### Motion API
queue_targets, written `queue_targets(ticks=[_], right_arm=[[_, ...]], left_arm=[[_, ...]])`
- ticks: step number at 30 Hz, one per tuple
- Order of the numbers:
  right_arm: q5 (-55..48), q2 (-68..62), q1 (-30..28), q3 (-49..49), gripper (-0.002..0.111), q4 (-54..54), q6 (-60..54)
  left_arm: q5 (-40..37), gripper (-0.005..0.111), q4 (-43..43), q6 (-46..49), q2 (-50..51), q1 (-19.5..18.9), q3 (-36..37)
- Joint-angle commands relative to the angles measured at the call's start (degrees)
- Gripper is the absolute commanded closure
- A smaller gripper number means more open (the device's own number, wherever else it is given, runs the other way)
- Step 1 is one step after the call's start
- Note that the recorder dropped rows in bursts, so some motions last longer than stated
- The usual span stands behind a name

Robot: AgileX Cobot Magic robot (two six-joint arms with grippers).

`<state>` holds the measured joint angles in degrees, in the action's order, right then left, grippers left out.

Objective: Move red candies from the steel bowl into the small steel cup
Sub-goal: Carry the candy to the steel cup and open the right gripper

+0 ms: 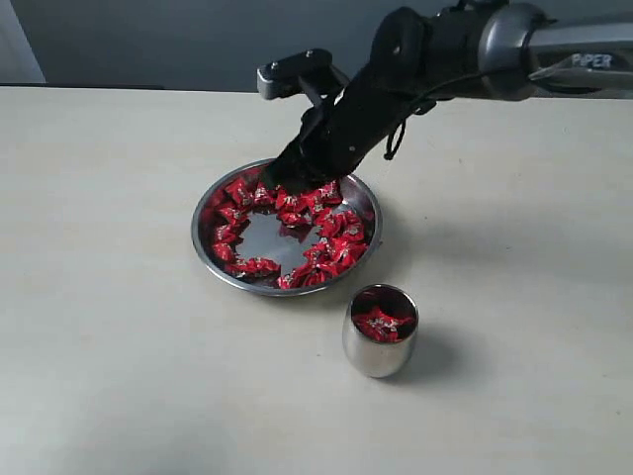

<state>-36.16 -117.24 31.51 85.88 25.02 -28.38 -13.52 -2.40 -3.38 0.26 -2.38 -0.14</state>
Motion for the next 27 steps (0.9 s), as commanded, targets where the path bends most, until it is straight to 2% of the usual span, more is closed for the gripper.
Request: queue_targets(ticks=[1,5,8,20,27], right_arm=[[-8.45,4.52,-0.09,0.11,0.108,1.37,-0.05],[-19.5,7.57,-0.09,0.11,0.108,1.38,-0.05],[-22.6,10.37,-0.09,-1.8,0.108,1.28,-0.05],[-10.81,26.62,-0.09,-25.63,0.108,3.3,-0.05],[-8.71,29.14,-0.09,-32.31,0.108,4.2,-0.18]], left_arm=[[0.23,0.106,0.07,-0.13,-0.26,0.35,0.14],[0.23,0.106,0.07,-0.13,-0.26,0.35,0.14],[0.23,0.106,0.07,-0.13,-0.26,0.35,0.14],[0.23,0.106,0.07,-0.13,-0.26,0.35,0.14],[0.23,0.106,0.07,-0.13,-0.26,0.35,0.14]])
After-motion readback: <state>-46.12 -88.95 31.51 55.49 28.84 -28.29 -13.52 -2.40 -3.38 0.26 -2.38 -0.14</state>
